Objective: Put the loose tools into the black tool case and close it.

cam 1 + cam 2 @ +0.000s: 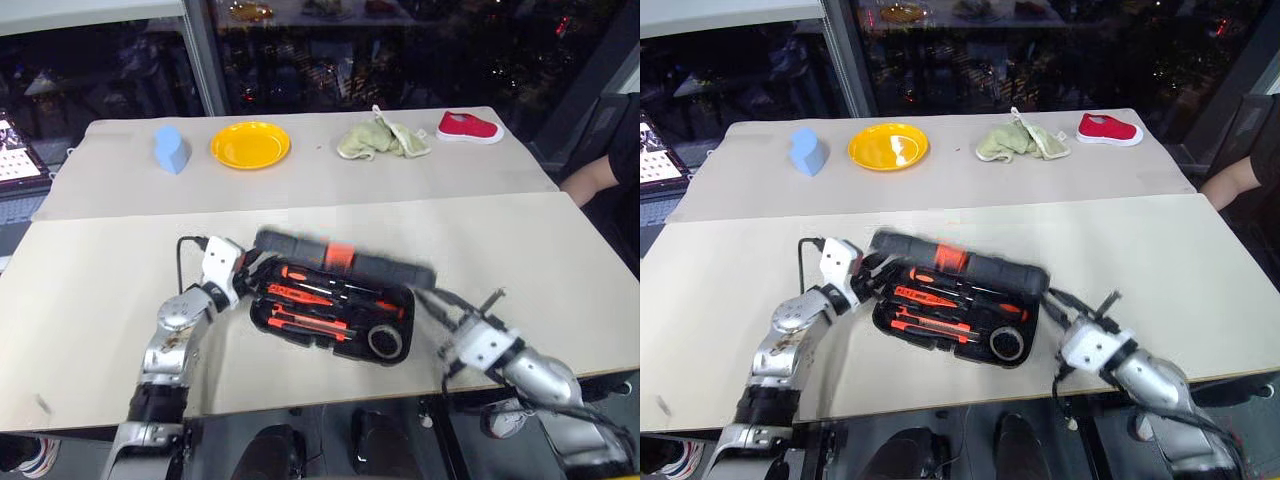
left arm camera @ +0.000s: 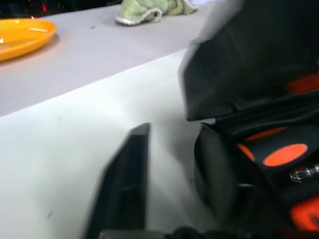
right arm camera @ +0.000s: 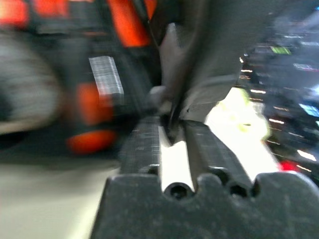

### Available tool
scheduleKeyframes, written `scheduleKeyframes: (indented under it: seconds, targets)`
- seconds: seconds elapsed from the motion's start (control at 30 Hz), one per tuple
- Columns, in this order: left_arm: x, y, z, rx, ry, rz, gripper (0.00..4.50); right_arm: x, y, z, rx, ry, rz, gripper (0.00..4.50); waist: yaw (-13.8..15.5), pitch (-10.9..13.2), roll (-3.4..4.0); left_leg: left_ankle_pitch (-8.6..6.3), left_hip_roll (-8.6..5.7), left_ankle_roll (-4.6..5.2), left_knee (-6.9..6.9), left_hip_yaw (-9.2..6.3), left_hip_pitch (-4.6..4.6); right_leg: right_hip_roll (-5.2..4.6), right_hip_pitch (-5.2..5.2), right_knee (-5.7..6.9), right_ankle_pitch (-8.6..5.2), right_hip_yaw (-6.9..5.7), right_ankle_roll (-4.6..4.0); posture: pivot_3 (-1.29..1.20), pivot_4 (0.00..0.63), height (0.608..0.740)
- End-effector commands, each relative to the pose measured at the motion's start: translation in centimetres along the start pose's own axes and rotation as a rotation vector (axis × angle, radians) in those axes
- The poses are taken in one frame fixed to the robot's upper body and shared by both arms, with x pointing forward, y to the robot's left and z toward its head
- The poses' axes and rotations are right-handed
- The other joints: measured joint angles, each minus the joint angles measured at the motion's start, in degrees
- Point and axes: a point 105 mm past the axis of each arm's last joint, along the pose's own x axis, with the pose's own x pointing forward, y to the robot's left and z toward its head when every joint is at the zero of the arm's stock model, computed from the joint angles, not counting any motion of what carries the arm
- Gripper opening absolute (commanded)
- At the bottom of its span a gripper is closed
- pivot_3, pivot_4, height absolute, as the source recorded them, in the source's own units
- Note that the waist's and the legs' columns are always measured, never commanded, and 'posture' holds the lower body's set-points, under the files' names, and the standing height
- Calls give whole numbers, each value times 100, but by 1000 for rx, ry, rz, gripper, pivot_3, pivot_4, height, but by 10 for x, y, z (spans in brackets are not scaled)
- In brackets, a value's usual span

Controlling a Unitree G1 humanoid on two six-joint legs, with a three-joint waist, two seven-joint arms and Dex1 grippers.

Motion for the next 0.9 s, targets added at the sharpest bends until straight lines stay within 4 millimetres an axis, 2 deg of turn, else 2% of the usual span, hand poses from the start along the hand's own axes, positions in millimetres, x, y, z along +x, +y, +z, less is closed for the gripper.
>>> scheduleKeyframes:
  seconds: [0.03, 0.13, 0.23, 0.27, 0.37, 0.5, 0.53, 0.57, 0.67, 0.7, 0.73, 0.87, 0.9]
  targets:
    - [-28, 20, 12, -73, 55, -42, 3459, -23, -27, 23, 285, 14, 35, 2668, -5, 3, 3, 0, 0, 1, -1, 0, -1, -8, 1, -2, -11, 3, 17, 0, 150, 740]
    - [-54, 32, 18, -193, 167, -170, 4490, -46, -27, 39, 527, 49, 190, 2736, 3, 9, -8, -2, 3, 3, 5, 0, -2, -12, 1, 0, -22, 14, 27, 0, 150, 740]
    - [-73, 35, 17, -270, 297, -303, 4490, -60, -12, 43, 670, 114, 333, 2736, 74, 10, -24, -4, 12, 5, 3, -10, -5, -9, 2, -6, -34, -5, 30, 0, 150, 740]
    - [-75, 37, 14, -233, 338, -331, 4490, -63, -5, 43, 689, 136, 375, 2736, 104, 9, -22, -8, 13, 10, 2, -11, -4, -6, 1, -7, -44, -22, 33, 0, 150, 740]
    - [-60, 47, 14, -112, 377, -365, 4490, -64, 18, 45, 720, 173, 481, 2736, 247, 10, -16, -34, 2, -9, 3, -11, -12, -20, -2, -7, -58, -30, 46, 0, 150, 740]
    - [-21, 52, 20, 4, 357, -396, 4500, -57, 38, 50, 744, 170, 548, 1701, 393, 12, -30, -31, -12, -8, 20, -16, -54, -30, -23, -10, -44, -39, 36, 0, 150, 740]
    - [-11, 52, 22, 36, 347, -406, 3965, -55, 43, 51, 738, 171, 568, 1291, 404, 11, -33, -30, -17, -12, 24, -16, -55, -37, -21, -11, -23, -41, 7, 0, 150, 740]
    - [-2, 52, 24, 57, 340, -416, 3655, -53, 46, 51, 730, 172, 582, 866, 414, 10, -36, -28, -20, -16, 26, -16, -58, -40, -23, -13, -21, -42, 11, 0, 150, 740]
    - [19, 47, 29, 110, 325, -450, 2572, -44, 50, 46, 711, 175, 575, 19, 398, 10, -41, -24, -26, -16, 31, -10, -66, -43, -25, -23, -16, -43, 20, 0, 150, 740]
    - [29, 43, 30, 137, 323, -473, 2244, -39, 51, 43, 695, 178, 567, 0, 372, 10, -41, -23, -28, -13, 31, -7, -69, -42, -29, -27, -14, -43, 24, 0, 150, 740]
    - [36, 38, 31, 164, 324, -493, 1716, -34, 51, 40, 680, 183, 556, 0, 350, 10, -46, -24, -29, -8, 31, -7, -73, -42, -30, -30, -13, -42, 26, 0, 150, 740]
    - [58, 19, 32, 223, 319, -575, 148, -18, 50, 30, 642, 194, 518, 0, 313, 11, -53, -18, -33, 9, 35, -7, -111, -40, -61, -41, -8, -47, 33, 0, 150, 740]
    - [62, 13, 32, 230, 318, -595, 55, -15, 51, 27, 630, 201, 513, 0, 305, 11, -53, -18, -34, 10, 45, -7, -139, -38, -89, -38, -6, -47, 33, 0, 150, 740]
